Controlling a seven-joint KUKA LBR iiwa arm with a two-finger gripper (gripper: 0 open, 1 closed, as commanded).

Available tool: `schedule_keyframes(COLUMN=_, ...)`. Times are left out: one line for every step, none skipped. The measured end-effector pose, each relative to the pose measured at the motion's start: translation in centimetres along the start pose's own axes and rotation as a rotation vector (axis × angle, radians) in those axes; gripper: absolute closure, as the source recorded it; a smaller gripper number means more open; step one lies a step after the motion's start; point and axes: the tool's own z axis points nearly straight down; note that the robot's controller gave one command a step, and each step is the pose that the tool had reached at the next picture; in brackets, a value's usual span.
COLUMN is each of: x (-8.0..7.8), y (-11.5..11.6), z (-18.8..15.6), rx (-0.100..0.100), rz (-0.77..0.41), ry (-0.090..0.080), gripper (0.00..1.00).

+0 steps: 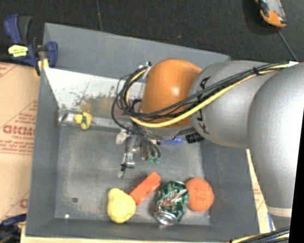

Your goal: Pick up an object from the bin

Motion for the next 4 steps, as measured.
schedule_keyframes(x=-0.2, y=-0.1, z=-0.5, rx=-0.001, rz=0.003, ry=-0.008, gripper=0.00)
schedule_keyframes(x=3.8, y=-4.9, z=5.6, rx=-0.001, rz=-0.389, ry=-0.008, gripper=0.00)
schedule_keyframes(x=3.5, y=-4.8, z=3.3, rx=0.002, rz=-0.477, ry=-0.015, gripper=0.00)
schedule_keyframes(x=4.3, y=-5.8, z=3.4, rx=0.001, rz=-0.775, ry=-0.010, gripper=0.00)
